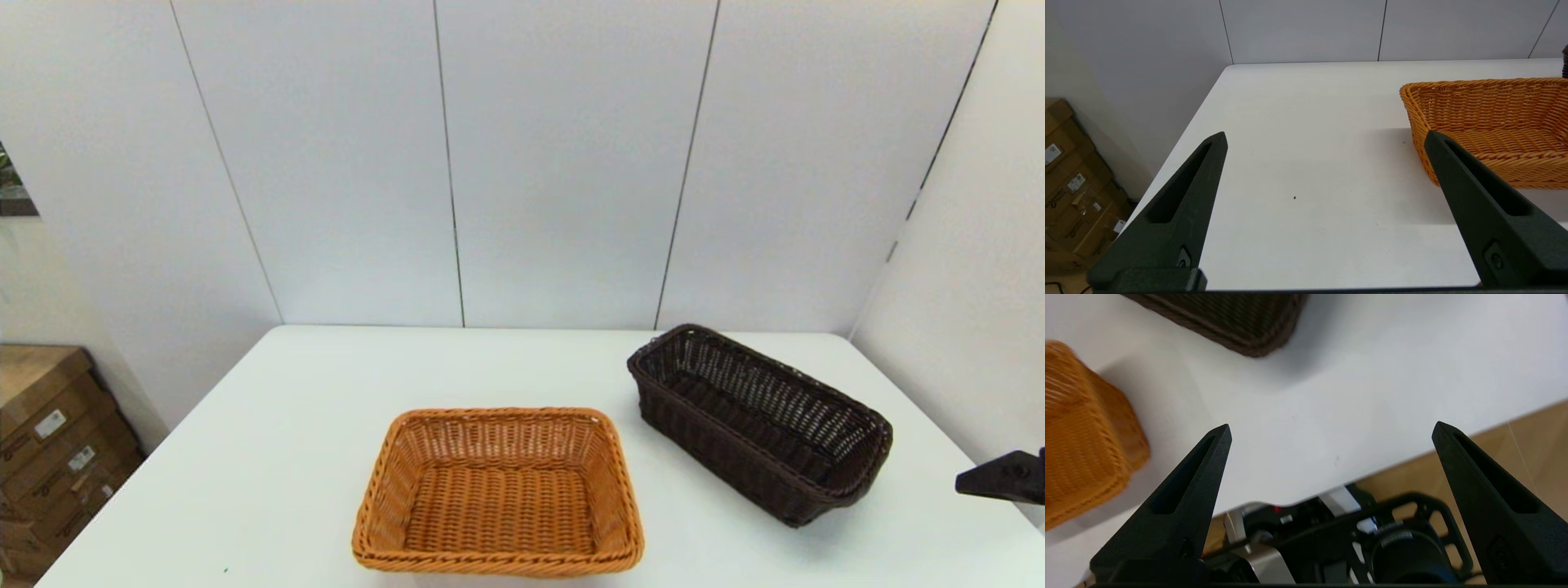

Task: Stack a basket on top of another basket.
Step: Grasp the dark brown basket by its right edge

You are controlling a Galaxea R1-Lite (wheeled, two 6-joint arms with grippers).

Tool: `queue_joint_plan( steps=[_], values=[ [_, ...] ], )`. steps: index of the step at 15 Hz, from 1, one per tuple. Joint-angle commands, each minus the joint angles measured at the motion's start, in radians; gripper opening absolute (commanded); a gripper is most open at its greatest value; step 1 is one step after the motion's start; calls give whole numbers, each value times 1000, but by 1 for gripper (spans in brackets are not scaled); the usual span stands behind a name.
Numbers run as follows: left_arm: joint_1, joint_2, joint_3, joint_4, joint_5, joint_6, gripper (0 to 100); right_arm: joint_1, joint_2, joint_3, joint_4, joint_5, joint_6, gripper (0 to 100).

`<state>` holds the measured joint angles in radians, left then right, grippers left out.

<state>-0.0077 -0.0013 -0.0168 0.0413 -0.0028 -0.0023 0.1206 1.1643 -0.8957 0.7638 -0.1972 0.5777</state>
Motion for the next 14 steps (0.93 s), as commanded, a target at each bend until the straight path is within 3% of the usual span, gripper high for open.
queue_joint_plan(
  steps=[1,4,8,14],
  values=[
    [0,0,0,0,0,-1,100,42,141,-6,5,-11,51,100],
    [0,0,0,0,1,-1,100,65,249,-31,-29,-25,100,100],
    [0,0,0,0,0,-1,100,37,374,-42,-106,-33,100,100],
    [0,0,0,0,0,-1,100,-27,465,-103,-120,-34,102,100]
  ],
)
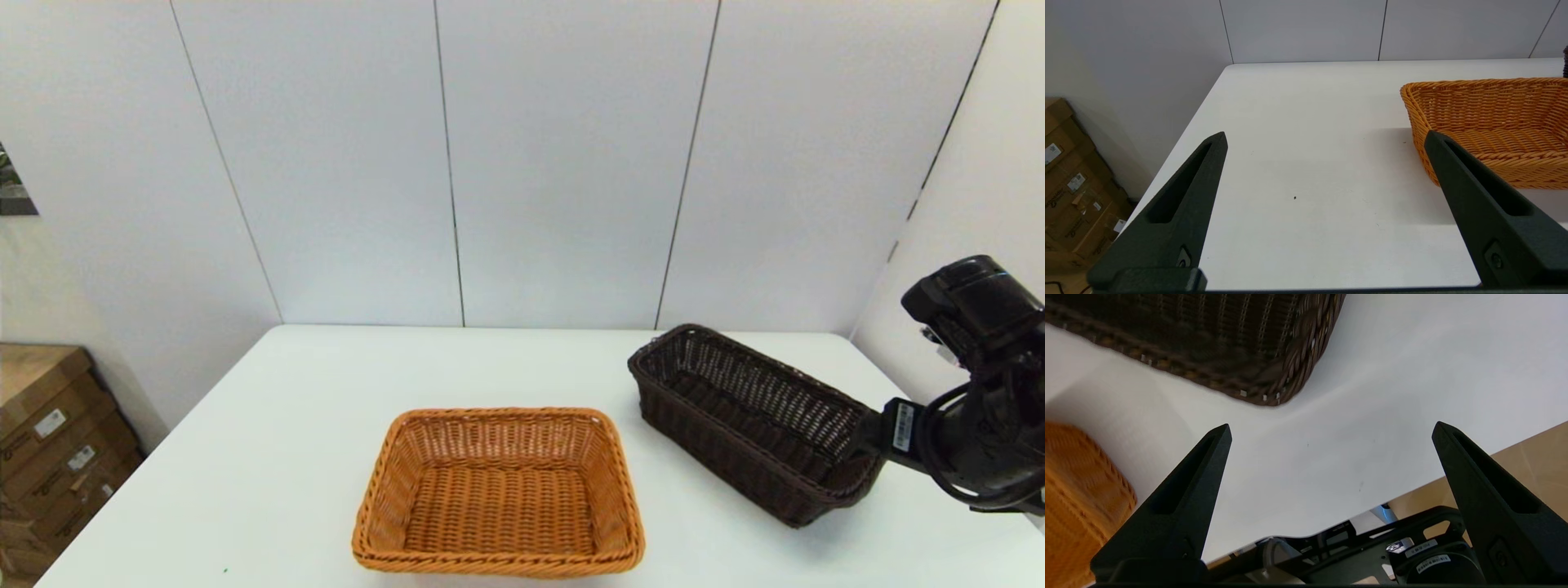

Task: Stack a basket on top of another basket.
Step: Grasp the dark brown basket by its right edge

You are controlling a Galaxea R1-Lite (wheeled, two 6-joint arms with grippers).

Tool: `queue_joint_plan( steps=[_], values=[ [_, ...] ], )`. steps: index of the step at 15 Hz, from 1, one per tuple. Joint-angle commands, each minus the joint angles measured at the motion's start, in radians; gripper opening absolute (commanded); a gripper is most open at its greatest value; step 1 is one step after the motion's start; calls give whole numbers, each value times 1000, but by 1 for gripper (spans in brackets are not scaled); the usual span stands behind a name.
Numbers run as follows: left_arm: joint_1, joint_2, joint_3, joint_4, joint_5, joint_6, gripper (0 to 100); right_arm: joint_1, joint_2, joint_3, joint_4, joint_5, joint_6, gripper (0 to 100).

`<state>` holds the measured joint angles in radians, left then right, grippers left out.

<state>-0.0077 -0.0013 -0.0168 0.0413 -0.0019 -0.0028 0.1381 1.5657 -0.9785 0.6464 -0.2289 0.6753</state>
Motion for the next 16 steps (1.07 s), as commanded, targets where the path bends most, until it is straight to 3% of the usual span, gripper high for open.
queue_joint_plan(
  steps=[1,5,12,16],
  values=[
    [0,0,0,0,0,0,100,-52,76,-29,-4,-3,4,100],
    [0,0,0,0,-1,0,100,-100,148,-48,-21,-3,35,100],
    [0,0,0,0,-1,0,100,-109,263,-57,-82,8,145,100],
    [0,0,0,0,-1,0,100,-107,306,-60,-142,16,171,100]
  ],
)
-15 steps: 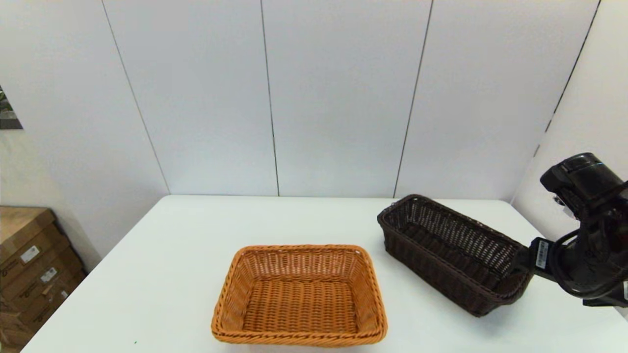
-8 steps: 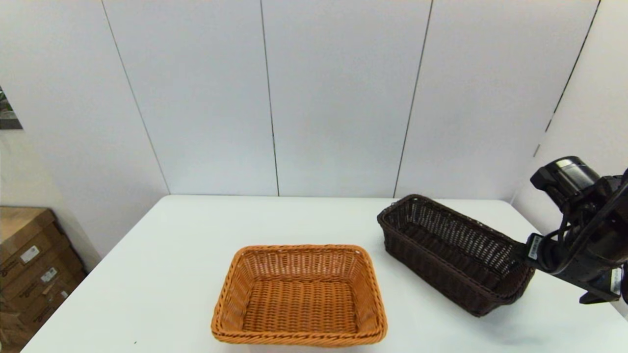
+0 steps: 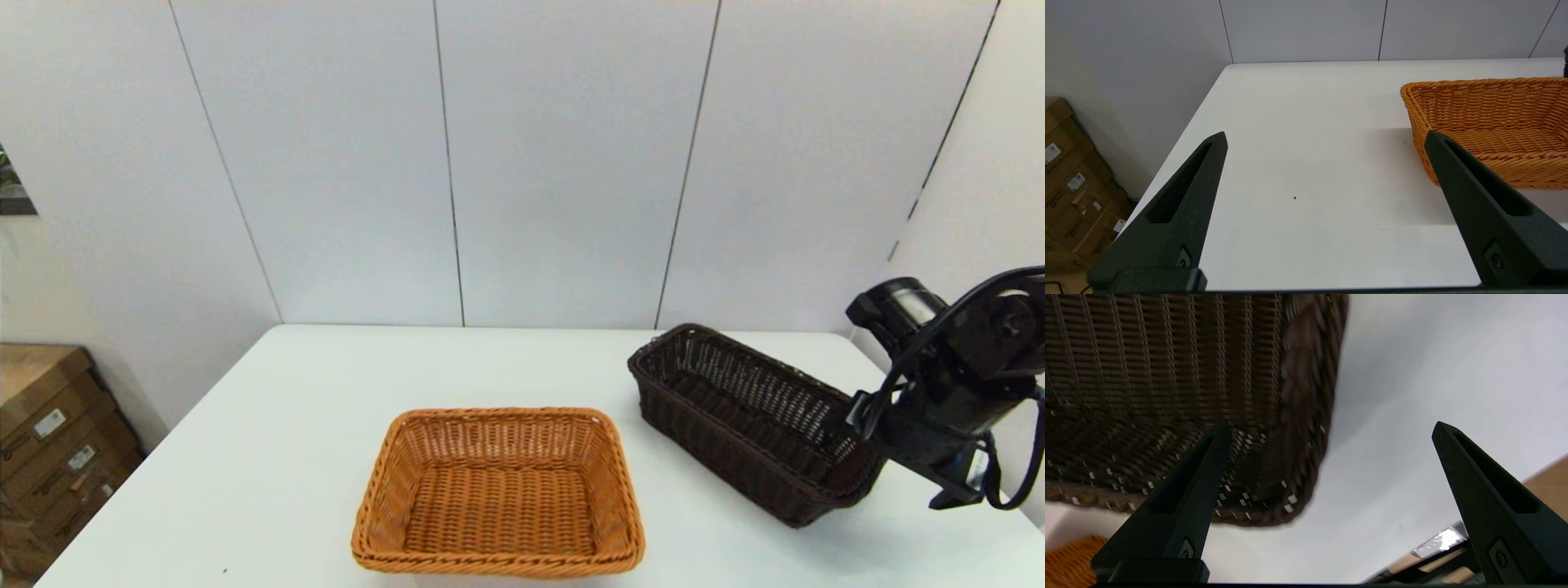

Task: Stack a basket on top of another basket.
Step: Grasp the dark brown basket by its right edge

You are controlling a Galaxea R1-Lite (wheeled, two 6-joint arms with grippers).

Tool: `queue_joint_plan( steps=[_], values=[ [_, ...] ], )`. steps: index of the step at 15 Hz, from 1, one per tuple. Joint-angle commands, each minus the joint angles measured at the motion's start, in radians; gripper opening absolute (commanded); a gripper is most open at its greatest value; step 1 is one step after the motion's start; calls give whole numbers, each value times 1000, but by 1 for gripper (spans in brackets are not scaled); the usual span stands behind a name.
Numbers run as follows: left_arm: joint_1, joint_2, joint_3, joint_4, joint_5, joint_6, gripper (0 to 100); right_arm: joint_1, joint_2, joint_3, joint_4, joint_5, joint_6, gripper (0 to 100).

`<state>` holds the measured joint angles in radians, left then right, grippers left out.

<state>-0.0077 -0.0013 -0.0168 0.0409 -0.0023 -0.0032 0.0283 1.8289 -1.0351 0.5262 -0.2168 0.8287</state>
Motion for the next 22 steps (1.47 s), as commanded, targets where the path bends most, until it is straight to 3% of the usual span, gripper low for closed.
queue_joint_plan(
  steps=[1,8,20,21,22],
  values=[
    [0,0,0,1,-1,0,100,4,58,-5,-31,5,30,100],
    [0,0,0,1,-1,0,100,2,113,0,-91,60,66,100],
    [0,0,0,1,1,0,100,-21,187,-16,-100,59,75,100],
    [0,0,0,1,1,0,100,-22,193,-22,-100,57,89,0],
    [0,0,0,1,1,0,100,-22,191,-25,-100,62,95,0]
  ],
)
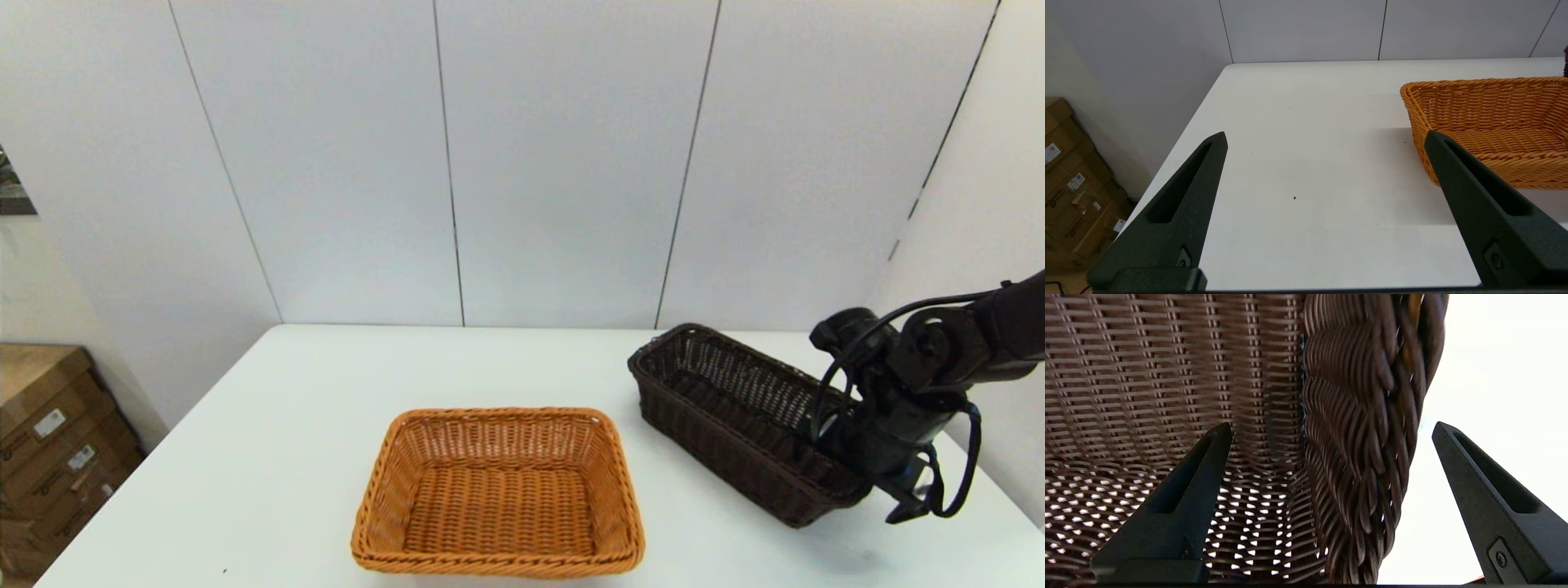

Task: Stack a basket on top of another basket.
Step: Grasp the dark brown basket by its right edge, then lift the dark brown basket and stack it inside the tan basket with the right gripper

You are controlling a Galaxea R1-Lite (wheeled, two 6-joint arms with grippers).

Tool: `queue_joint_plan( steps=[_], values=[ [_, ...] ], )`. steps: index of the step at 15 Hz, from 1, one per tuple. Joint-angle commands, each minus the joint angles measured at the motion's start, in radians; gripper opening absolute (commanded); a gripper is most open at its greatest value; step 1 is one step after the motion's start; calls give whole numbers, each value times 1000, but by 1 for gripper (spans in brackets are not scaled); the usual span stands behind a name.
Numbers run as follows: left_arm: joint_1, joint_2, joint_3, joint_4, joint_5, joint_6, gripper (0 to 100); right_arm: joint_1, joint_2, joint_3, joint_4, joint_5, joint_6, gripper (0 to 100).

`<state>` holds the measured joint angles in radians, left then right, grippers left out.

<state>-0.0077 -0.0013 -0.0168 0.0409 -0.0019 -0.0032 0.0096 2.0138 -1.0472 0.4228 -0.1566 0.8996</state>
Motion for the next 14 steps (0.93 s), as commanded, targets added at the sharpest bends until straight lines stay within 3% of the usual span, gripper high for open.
queue_joint_plan(
  steps=[1,14],
  values=[
    [0,0,0,1,0,0,100,-2,6,-13,5,3,24,0],
    [0,0,0,1,0,0,100,-7,-9,-11,5,3,35,0]
  ],
)
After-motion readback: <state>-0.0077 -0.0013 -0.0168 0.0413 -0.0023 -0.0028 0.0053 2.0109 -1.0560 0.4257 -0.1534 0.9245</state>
